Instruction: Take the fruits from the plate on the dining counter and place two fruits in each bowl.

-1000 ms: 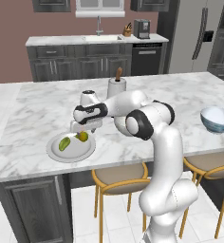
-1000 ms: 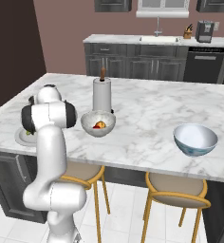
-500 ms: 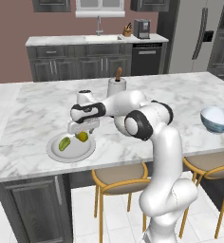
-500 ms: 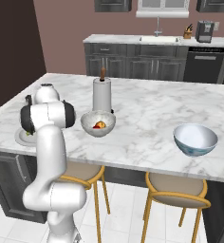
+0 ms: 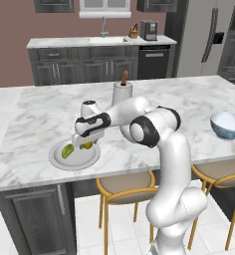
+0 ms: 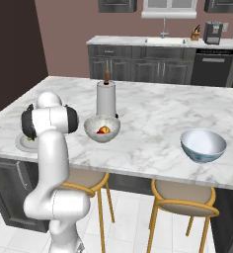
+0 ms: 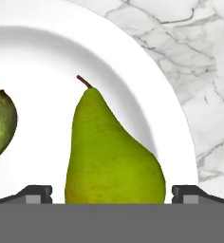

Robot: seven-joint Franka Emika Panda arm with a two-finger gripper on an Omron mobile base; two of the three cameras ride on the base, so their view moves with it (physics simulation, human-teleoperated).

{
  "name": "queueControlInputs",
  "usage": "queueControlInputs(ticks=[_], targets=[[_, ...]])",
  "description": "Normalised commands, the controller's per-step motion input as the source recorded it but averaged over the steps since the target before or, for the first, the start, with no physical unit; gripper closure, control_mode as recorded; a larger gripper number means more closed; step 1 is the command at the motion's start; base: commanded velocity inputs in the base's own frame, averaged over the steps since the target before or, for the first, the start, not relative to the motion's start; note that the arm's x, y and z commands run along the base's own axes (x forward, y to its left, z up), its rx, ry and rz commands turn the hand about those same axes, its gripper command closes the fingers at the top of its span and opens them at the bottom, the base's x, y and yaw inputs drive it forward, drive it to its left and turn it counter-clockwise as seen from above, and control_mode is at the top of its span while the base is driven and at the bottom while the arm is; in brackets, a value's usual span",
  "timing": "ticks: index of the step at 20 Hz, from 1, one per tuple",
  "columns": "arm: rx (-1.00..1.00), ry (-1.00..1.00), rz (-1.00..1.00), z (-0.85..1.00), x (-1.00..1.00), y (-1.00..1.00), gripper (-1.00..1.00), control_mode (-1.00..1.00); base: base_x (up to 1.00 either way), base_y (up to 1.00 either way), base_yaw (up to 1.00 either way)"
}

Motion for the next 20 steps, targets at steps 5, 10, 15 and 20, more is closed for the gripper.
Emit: queueControlInputs(ticks=[5,10,15,20], targets=[[0.0,0.0,0.02,-0.02,-0.01,0.0,-1.0,-1.0,0.0,0.0,0.0],[0.0,0.0,0.0,0.0,0.0,0.0,1.0,-1.0,0.0,0.0,0.0],[0.0,-0.05,0.0,0.0,-0.02,0.0,1.0,-1.0,0.0,0.0,0.0],[0.0,-0.11,0.0,0.49,-0.41,-0.08,1.0,-1.0,0.0,0.0,0.0]])
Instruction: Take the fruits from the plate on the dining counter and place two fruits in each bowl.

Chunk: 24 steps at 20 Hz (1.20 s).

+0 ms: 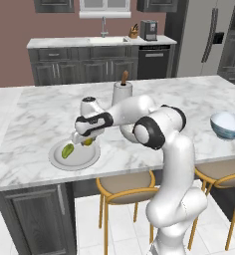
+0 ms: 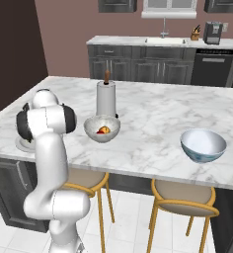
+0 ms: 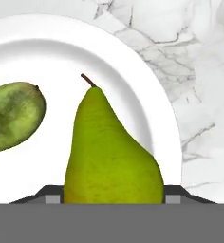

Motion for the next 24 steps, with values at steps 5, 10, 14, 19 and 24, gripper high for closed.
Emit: queueControlInputs(ticks=[5,10,14,19,24], targets=[[0.02,-0.1,-0.03,0.93,-0.63,-0.51,1.0,-1.0,0.0,0.0,0.0],[0.06,-0.06,-0.06,0.93,-0.61,-0.62,1.0,-1.0,0.0,0.0,0.0],[0.04,-0.05,-0.08,0.59,-0.76,-0.58,1.0,-1.0,0.0,0.0,0.0],[0.03,-0.08,-0.07,0.43,-0.81,-0.52,1.0,-1.0,0.0,0.0,0.0],[0.0,-0.03,-0.11,0.23,-0.8,-0.63,1.0,-1.0,0.0,0.0,0.0]])
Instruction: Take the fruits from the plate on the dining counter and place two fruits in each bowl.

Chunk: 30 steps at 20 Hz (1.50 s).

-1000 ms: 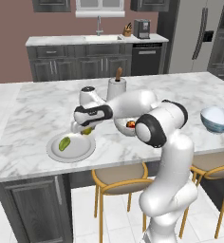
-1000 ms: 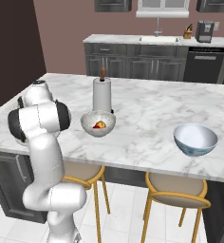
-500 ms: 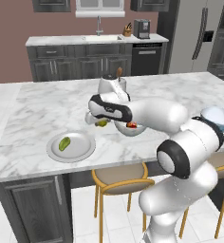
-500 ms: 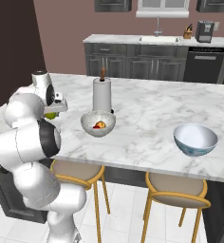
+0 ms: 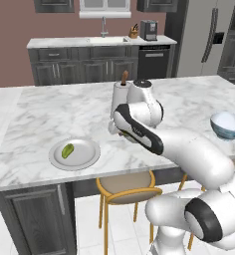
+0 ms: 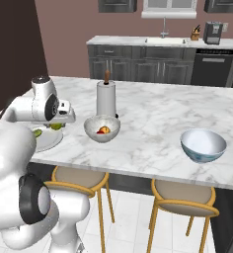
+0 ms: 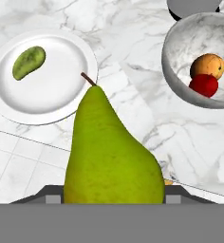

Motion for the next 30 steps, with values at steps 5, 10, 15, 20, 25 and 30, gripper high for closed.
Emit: queueControlInputs(ticks=[5,10,15,20,25,30], targets=[[0.0,0.0,-0.12,0.36,-0.71,-0.5,1.0,-1.0,0.0,0.0,0.0],[0.0,0.21,-0.1,0.3,-0.23,-0.16,1.0,-1.0,0.0,0.0,0.0],[0.0,0.08,-0.05,-0.01,0.0,-0.2,1.0,-1.0,0.0,0.0,0.0],[0.0,0.0,0.0,0.0,0.0,0.0,1.0,-1.0,0.0,0.0,0.0],[0.0,0.0,0.0,0.0,-0.05,0.0,1.0,1.0,-0.05,-0.02,0.0],[0.0,0.0,0.0,0.0,0.0,0.0,1.0,1.0,-0.35,-0.46,-0.06]])
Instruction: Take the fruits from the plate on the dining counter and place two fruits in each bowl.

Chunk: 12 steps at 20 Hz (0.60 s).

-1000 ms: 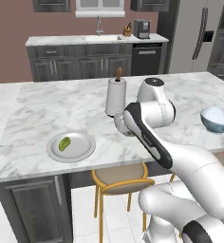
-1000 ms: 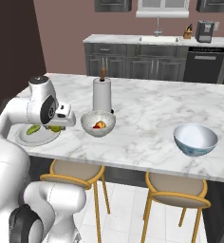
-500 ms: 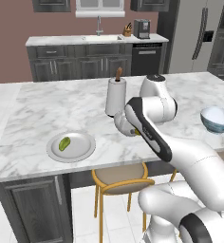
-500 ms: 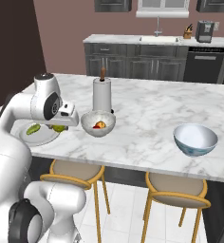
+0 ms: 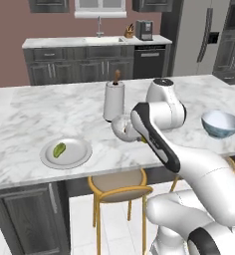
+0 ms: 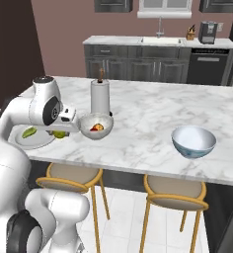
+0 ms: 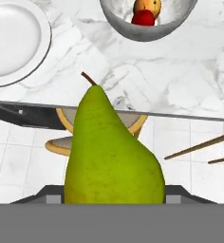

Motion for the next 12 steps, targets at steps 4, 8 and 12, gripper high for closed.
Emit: queueControlInputs(ticks=[4,8,12], targets=[[0.0,0.0,0.0,0.0,0.0,0.0,1.0,1.0,-0.14,-0.58,-0.09],[0.0,0.0,0.0,0.0,0.0,0.0,1.0,1.0,0.14,-0.93,-0.14],[0.0,0.0,0.0,0.0,0.0,0.0,1.0,1.0,0.0,-1.0,-0.13]])
